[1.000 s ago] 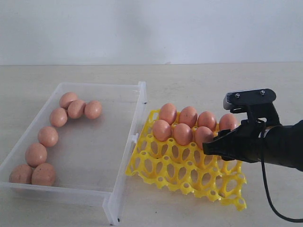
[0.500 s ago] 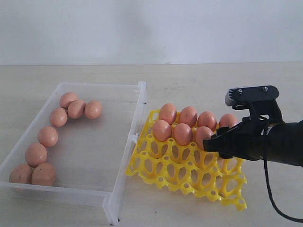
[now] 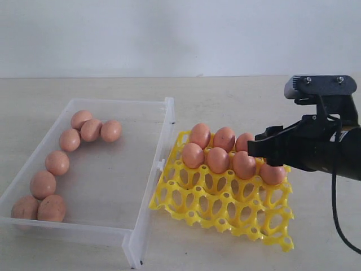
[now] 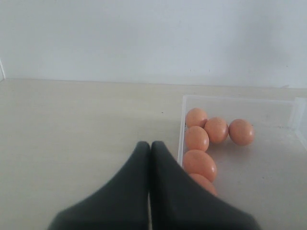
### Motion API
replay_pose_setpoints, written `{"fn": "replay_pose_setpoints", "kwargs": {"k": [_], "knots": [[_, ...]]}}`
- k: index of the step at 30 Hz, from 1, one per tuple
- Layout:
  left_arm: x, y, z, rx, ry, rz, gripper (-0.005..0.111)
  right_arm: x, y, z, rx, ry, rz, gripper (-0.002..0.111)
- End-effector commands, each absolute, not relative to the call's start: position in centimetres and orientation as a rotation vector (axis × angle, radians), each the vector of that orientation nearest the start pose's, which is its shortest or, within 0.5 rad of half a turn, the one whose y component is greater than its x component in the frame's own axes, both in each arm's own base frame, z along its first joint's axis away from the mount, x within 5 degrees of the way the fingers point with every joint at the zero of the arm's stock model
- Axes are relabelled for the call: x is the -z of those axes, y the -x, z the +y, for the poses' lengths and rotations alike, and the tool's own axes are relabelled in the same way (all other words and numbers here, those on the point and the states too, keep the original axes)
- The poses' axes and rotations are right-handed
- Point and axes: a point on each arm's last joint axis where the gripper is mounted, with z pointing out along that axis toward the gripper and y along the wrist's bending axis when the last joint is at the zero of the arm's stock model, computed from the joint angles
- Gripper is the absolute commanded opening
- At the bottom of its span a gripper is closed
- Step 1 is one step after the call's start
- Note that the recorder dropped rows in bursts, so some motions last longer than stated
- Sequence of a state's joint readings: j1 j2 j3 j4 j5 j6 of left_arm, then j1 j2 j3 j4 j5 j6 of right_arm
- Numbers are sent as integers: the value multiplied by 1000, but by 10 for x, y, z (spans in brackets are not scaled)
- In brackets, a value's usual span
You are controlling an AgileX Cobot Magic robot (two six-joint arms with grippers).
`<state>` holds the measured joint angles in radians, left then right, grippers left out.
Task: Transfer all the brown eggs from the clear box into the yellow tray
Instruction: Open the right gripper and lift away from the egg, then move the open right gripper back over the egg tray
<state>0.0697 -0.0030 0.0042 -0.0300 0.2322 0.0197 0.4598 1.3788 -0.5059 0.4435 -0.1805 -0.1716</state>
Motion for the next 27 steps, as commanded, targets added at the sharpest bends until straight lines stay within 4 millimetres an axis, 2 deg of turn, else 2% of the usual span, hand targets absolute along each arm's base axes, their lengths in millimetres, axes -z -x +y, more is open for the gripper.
{"fn": "replay_pose_setpoints", "kwargs": {"k": [1,4,7,11,14,19,22,24,27], "knots": [[-192,-55,3,-35,67,1714,-4,-207,-220,102,-348,178,2172,56],[-192,-55,3,-35,67,1714,-4,-222,-218,107,-387,205,2161,56],[-192,-55,3,-35,67,1714,-4,-245,-221,130,-436,391,2177,56],[-192,-55,3,-35,67,1714,-4,-283,-225,181,-510,726,2143,56],[-192,-55,3,-35,67,1714,-4,-295,-235,228,-554,887,2141,56],[-192,-55,3,-35,67,1714,-4,-293,-254,311,-615,1064,2202,56],[-192,-55,3,-35,67,1714,-4,-287,-271,348,-654,1022,2268,56],[-192,-55,3,-35,67,1714,-4,-276,-281,368,-677,970,2317,56],[-192,-55,3,-35,67,1714,-4,-265,-288,390,-651,1023,2320,56]]}}
